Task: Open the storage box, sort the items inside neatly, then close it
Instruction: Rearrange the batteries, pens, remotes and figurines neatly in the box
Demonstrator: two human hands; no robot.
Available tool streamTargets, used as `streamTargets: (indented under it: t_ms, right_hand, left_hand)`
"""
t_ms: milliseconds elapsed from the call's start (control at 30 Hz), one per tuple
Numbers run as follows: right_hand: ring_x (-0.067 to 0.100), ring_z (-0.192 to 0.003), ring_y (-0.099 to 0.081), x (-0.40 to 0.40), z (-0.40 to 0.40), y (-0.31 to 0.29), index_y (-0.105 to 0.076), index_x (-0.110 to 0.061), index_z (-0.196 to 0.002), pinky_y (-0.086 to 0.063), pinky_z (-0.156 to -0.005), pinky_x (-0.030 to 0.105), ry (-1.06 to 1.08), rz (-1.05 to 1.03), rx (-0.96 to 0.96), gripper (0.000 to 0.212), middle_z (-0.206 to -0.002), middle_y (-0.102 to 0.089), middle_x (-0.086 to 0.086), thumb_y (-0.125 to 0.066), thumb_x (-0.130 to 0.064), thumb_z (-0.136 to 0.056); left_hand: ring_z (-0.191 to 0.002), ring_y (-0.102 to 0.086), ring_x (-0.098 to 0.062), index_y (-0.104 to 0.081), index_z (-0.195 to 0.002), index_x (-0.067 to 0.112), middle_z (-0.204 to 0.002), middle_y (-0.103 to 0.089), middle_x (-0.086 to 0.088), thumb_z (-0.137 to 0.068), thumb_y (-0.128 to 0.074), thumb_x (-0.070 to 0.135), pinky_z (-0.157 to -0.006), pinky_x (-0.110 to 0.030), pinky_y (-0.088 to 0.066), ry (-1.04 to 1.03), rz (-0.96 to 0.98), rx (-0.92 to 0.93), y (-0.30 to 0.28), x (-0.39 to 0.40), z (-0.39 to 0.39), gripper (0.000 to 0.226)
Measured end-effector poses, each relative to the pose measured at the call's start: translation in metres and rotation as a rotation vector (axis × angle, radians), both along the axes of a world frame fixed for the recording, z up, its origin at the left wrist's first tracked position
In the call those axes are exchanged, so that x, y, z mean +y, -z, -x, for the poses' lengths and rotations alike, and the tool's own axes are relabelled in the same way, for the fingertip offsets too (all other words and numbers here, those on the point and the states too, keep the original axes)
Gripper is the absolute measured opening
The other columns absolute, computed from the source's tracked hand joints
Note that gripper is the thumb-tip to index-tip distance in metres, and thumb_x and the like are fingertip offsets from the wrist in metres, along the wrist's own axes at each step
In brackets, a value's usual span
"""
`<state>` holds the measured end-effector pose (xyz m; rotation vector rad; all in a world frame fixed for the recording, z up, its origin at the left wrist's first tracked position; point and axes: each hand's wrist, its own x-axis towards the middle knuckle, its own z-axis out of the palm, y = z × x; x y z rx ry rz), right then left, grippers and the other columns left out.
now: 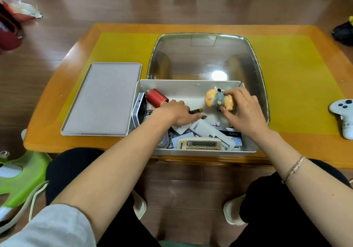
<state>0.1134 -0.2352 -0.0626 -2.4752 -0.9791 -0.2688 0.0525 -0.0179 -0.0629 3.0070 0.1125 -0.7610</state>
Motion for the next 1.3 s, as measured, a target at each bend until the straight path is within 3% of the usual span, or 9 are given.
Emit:
streamTargets:
  t_ms: [167,333,433,500,600,700,833,1167,1300]
  right_hand:
    - [0.022,-0.1,-0.054,0.002,-0.001,-0.004,-0.055,-0.014,-0.116,-0.031,-0.075,0.03,-0.007,-0.011,0.034,0.038,-0.113,-0.054,0.001,-0.07,-0.023,-0.082]
    - [0.025,-0.095,-0.056,0.01,-0.002,-0.018,-0.056,-0.013,-0.115,-0.045,-0.077,0.041,-0.023,-0.056,0.051,0.039,-0.112,-0.056,0.004,-0.07,-0.022,-0.08]
    - [0.024,-0.095,-0.056,0.016,-0.003,-0.023,-0.056,-0.012,-0.115,-0.046,-0.077,0.04,-0.019,-0.093,0.05,0.039,-0.111,-0.055,0.005,-0.07,-0.021,-0.08]
    - [0.025,-0.097,-0.056,0.02,-0.004,-0.023,-0.055,-0.012,-0.115,-0.047,-0.079,0.041,-0.026,-0.085,0.06,0.038,-0.111,-0.055,0.005,-0.069,-0.022,-0.081]
    - [0.024,-0.096,-0.056,0.024,-0.006,-0.021,-0.055,-0.015,-0.116,-0.048,-0.077,0.042,-0.027,-0.072,0.08,0.038,-0.112,-0.055,0.003,-0.068,-0.025,-0.082]
    - [0.022,-0.094,-0.055,0.026,-0.007,-0.019,-0.054,-0.016,-0.116,-0.049,-0.074,0.04,-0.031,-0.068,0.089,0.039,-0.112,-0.054,0.002,-0.069,-0.027,-0.082]
    - [0.019,-0.096,-0.053,0.03,-0.008,-0.017,-0.055,-0.015,-0.117,-0.044,-0.074,0.033,-0.034,-0.081,0.115,0.04,-0.112,-0.055,0.003,-0.07,-0.026,-0.081]
    - [0.019,-0.096,-0.054,0.032,-0.008,-0.019,-0.055,-0.015,-0.119,-0.043,-0.075,0.032,-0.039,-0.035,0.148,0.041,-0.111,-0.055,0.003,-0.069,-0.026,-0.082]
    - [0.022,-0.103,-0.055,0.039,-0.007,-0.023,-0.054,-0.014,-0.12,-0.047,-0.084,0.04,-0.04,-0.006,0.159,0.042,-0.116,-0.056,0.005,-0.068,-0.028,-0.083]
  left_hand:
    - [-0.12,-0.045,-0.03,-0.052,-0.131,0.024,-0.128,-0.051,-0.01,-0.088,-0.013,0.074,-0.097,-0.043,-0.039,0.015,-0.006,0.016,-0.001,0.008,0.006,0.077]
    - [-0.126,-0.041,-0.033,-0.041,-0.139,0.025,-0.136,-0.048,-0.01,-0.087,-0.019,0.075,-0.102,-0.045,-0.032,-0.028,0.047,-0.088,0.006,0.001,0.008,0.076]
    - [-0.133,-0.036,-0.031,-0.031,-0.145,0.036,-0.148,-0.038,-0.006,-0.086,-0.022,0.076,-0.106,-0.045,-0.027,0.052,0.151,-0.188,0.008,-0.007,0.0,0.072]
    - [-0.139,-0.029,-0.028,-0.029,-0.147,0.037,-0.154,-0.031,-0.003,-0.085,-0.021,0.078,-0.109,-0.048,-0.022,0.07,0.173,-0.14,0.008,-0.011,-0.006,0.075]
    - [-0.134,-0.034,-0.028,-0.043,-0.141,0.031,-0.147,-0.039,-0.002,-0.085,-0.015,0.079,-0.106,-0.048,-0.025,0.049,0.075,-0.059,0.009,-0.008,-0.009,0.08]
    - [-0.124,-0.038,-0.03,-0.056,-0.129,0.029,-0.137,-0.044,-0.003,-0.086,-0.015,0.078,-0.1,-0.046,-0.028,0.047,0.001,-0.126,0.008,-0.007,-0.003,0.078]
    - [-0.124,-0.033,-0.029,-0.07,-0.108,0.017,-0.142,-0.038,0.001,-0.087,-0.014,0.077,-0.099,-0.046,-0.026,0.008,-0.06,-0.176,0.002,-0.006,0.001,0.084]
    - [-0.137,-0.024,-0.029,-0.054,-0.132,0.034,-0.159,-0.013,0.006,-0.099,-0.026,0.04,-0.107,-0.042,-0.021,0.141,-0.05,-0.085,-0.006,0.022,-0.001,0.043]
    - [-0.126,-0.031,-0.029,-0.06,-0.124,0.031,-0.151,-0.024,-0.001,-0.097,-0.029,0.039,-0.101,-0.042,-0.025,0.115,-0.087,-0.128,-0.006,0.015,0.0,0.041]
